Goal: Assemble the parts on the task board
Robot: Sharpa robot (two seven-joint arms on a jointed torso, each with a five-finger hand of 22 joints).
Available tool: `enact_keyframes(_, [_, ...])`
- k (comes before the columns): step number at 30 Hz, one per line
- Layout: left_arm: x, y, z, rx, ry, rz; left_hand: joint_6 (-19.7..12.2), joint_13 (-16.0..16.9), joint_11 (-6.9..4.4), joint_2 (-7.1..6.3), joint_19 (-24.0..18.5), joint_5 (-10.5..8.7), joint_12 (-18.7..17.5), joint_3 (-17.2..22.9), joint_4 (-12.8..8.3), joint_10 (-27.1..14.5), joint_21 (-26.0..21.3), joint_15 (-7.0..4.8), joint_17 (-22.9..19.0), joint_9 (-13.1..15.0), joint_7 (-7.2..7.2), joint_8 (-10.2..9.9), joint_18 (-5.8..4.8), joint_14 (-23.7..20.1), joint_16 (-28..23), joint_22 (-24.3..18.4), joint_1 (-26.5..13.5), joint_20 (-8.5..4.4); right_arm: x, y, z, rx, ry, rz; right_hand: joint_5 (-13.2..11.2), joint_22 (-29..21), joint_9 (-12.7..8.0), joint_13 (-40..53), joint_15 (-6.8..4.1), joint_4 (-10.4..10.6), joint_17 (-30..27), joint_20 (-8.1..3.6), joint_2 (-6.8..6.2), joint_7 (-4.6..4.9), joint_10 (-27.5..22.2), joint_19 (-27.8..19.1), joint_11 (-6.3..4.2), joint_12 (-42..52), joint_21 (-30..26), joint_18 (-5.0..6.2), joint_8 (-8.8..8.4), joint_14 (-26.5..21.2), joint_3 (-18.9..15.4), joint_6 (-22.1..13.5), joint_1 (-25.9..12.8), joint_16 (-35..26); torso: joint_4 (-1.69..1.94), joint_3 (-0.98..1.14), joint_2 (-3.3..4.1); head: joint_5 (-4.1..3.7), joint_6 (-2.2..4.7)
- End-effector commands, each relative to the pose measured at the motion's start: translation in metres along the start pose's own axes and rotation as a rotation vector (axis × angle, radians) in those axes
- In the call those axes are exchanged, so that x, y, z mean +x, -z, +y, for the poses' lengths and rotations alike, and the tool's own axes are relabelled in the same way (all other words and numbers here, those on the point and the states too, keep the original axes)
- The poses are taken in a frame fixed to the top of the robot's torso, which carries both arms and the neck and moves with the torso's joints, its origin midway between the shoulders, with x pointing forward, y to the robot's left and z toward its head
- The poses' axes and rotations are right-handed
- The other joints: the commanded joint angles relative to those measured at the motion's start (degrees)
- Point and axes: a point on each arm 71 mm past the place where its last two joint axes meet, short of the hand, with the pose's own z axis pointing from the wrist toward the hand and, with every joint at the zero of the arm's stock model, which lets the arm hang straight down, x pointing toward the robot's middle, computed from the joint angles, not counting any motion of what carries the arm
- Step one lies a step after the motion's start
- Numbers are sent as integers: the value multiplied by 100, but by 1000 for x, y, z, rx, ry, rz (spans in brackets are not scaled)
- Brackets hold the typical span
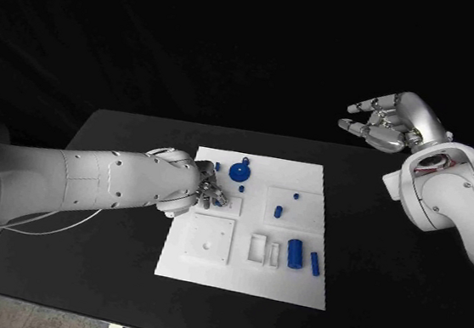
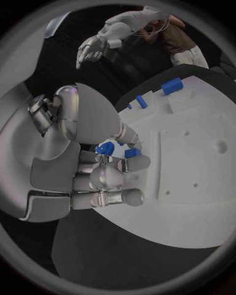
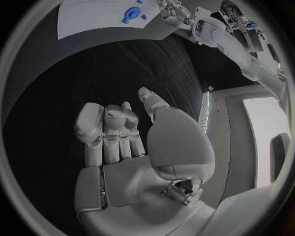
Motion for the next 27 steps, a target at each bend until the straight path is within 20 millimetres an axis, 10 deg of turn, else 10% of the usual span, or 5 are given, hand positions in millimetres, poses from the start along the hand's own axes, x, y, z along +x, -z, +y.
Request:
enact_keyframes(1, [6, -1, -1, -3, -14, 30, 438, 2, -37, -87, 37, -72, 17, 312, -292, 240, -49, -51, -5, 8, -422, 11, 32, -9, -5, 26, -11, 10, 1, 0, 1, -7, 9, 8, 23, 747, 3, -12, 11, -3, -6, 15, 15, -8, -36, 158, -22, -21, -37, 67, -14, -9, 40, 44, -15, -21, 4, -3, 2, -8, 4])
enact_keyframes(27, [2, -2, 2, -8, 2, 8, 506, 42, -40, -607, 180, -998, -43, -374, 1055, 234, -500, -62, -134, -278, -448, -87, -37, -30, -65, 446, 487, -11, 1, 0, 0, -6, 11, 20, 96, 749, 3, -19, 14, 33, -1, 17, 2, -3, -39, 160, -17, -26, -32, 67, -13, -8, -66, 22, -23, -25, 4, -7, 2, -22, 27])
